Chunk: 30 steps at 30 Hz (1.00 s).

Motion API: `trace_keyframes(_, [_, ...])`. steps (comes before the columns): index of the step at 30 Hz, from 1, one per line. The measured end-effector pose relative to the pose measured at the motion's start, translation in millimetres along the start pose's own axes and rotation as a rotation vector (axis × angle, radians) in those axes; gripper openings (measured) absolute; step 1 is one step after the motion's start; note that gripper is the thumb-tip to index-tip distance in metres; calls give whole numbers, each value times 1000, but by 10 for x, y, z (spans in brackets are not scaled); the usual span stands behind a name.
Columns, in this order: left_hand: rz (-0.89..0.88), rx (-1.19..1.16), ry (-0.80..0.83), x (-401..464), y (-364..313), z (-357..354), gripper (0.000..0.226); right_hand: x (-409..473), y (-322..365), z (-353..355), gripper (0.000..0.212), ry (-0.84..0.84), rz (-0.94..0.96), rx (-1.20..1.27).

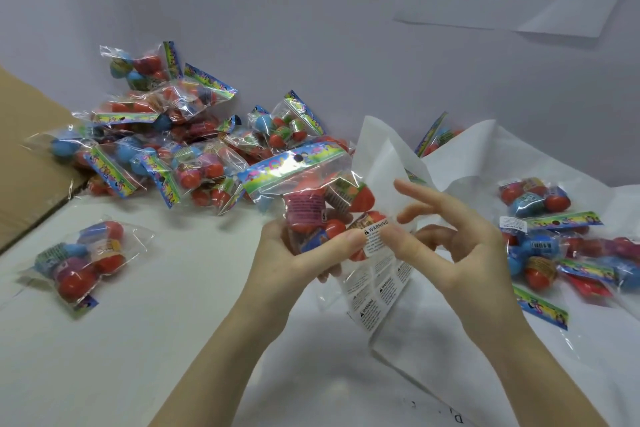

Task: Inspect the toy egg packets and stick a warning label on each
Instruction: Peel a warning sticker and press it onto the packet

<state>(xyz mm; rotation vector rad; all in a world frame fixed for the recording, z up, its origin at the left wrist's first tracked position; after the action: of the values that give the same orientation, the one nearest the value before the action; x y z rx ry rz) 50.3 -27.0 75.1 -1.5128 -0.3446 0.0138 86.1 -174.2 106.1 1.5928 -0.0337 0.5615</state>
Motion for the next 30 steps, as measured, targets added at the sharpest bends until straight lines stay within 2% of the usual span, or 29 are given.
trace_keyframes(2, [4, -24, 34, -7, 4, -21, 16, 18, -107, -2, 49, 15, -118, 129])
trace_keyframes(5, [-13, -11, 48, -10, 8, -44, 19, 12, -169, -70, 27, 87, -204, 186])
trace_keyframes(9, [-37, 34, 66, -18, -11, -45, 30, -21, -148, -159, 44, 203, -213, 221])
trace_keyframes(10, [-52, 39, 80, -21, -27, -57, 27, -27, -154, -162, 46, 217, -224, 240])
trace_keyframes(12, [-104, 20, 115, -35, -95, -99, 17, -33, -174, -180, 46, 233, -249, 280])
trace_keyframes(14, [-102, 14, 109, -38, -96, -104, 17, -28, -209, -173, 39, 207, -271, 303])
trace_keyframes(17, [-46, -11, 63, -28, -23, -58, 20, -16, -214, -143, 40, 152, -269, 309])
trace_keyframes(19, [-29, -15, 46, -20, -12, -50, 20, -19, -177, -164, 46, 176, -222, 277])
trace_keyframes(22, [-43, 1, 48, -17, -28, -45, 17, -30, -154, -181, 48, 205, -181, 230])
trace_keyframes(30, [-100, 2, 67, -30, -74, -73, 22, -21, -170, -176, 45, 281, -217, 272])
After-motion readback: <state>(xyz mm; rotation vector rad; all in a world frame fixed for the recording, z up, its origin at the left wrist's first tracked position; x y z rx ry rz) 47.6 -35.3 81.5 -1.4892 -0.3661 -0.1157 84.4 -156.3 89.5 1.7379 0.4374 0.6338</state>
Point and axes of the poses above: each hand's wrist, its own x-axis towards the middle knuckle, its own z-axis out of the back of the hand, y = z × x, the point moved 8 cm from there along x, towards the middle knuckle, and after that the axes turned 10 degrees about x, right-handed, at the moved point
